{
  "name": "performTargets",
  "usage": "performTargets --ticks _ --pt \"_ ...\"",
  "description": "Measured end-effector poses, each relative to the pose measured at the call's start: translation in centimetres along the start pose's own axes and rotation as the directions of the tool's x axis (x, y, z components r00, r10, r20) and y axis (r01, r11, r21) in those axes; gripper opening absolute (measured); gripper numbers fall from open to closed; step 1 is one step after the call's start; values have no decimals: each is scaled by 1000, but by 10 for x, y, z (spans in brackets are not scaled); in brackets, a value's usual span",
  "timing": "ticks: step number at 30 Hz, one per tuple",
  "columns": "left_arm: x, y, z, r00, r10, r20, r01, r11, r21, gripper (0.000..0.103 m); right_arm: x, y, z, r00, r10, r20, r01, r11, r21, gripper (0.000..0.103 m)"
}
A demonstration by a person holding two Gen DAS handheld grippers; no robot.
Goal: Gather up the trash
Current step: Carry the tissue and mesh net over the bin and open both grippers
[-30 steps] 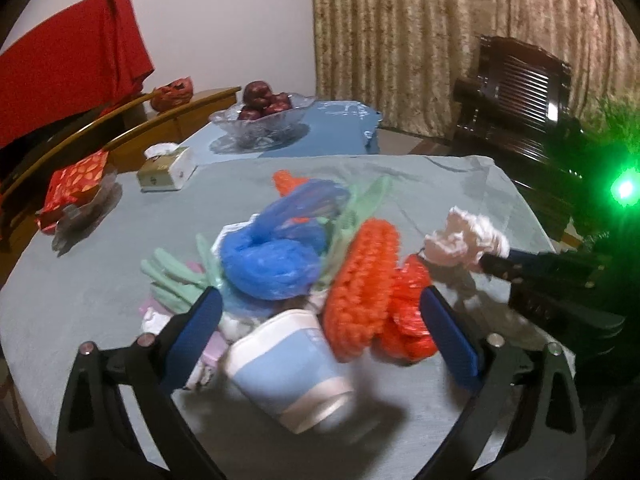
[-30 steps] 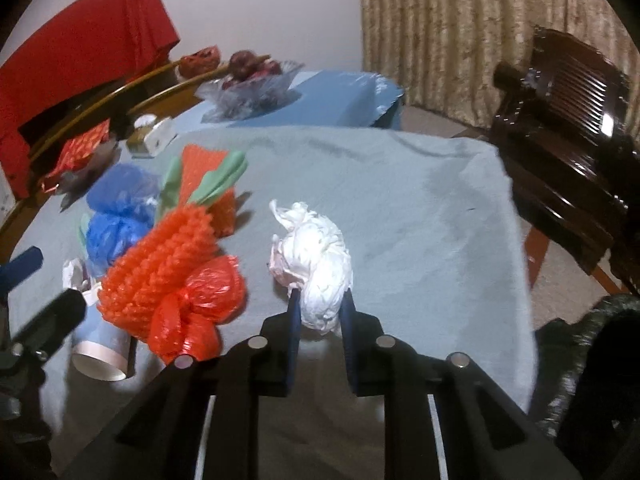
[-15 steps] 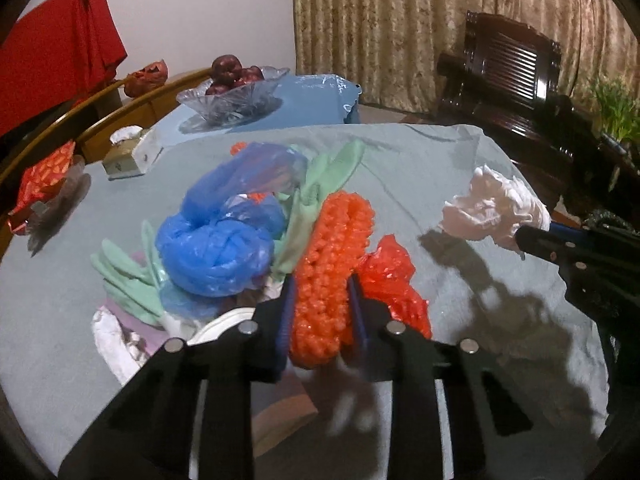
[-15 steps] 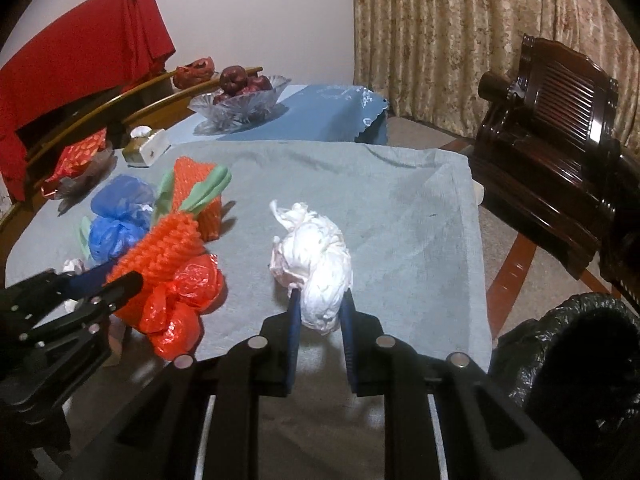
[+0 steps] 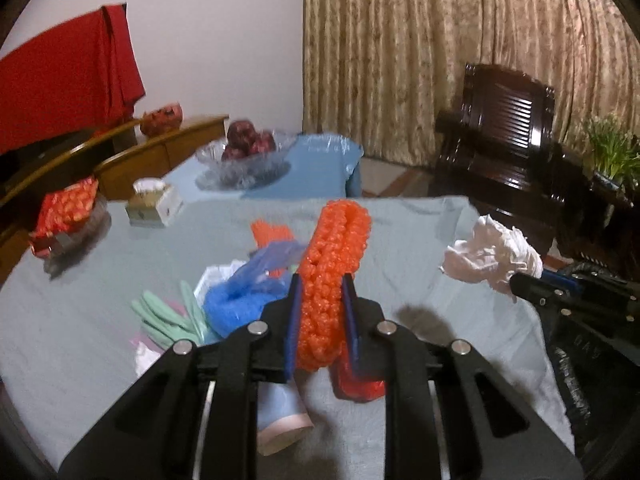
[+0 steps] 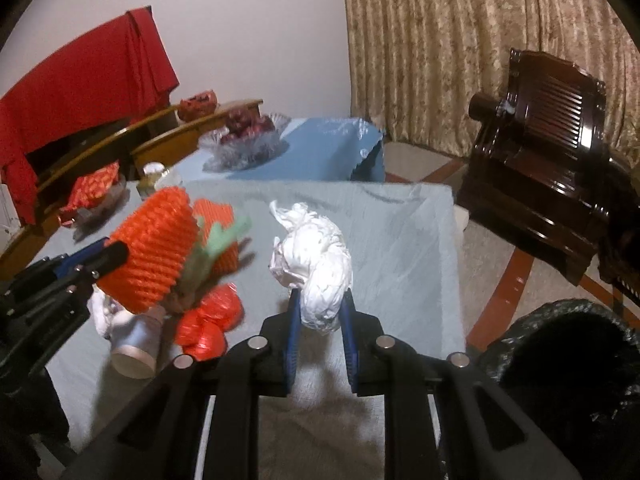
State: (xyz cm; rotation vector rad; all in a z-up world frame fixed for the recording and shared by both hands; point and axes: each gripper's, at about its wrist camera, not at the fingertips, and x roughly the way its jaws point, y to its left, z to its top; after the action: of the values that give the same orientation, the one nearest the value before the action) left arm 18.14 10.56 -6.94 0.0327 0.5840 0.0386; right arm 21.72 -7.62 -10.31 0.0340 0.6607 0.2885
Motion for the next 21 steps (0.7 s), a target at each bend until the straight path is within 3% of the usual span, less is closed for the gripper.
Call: performTargets --ticks 12,21 --pt "-38 -70 1 990 -143 -8 143 988 53 19 -89 -48 -15 989 -134 58 128 988 89 19" --pt "-54 -147 -12 950 -310 -25 311 946 95 19 -145 -119 -54 955 -297 16 289 940 181 19"
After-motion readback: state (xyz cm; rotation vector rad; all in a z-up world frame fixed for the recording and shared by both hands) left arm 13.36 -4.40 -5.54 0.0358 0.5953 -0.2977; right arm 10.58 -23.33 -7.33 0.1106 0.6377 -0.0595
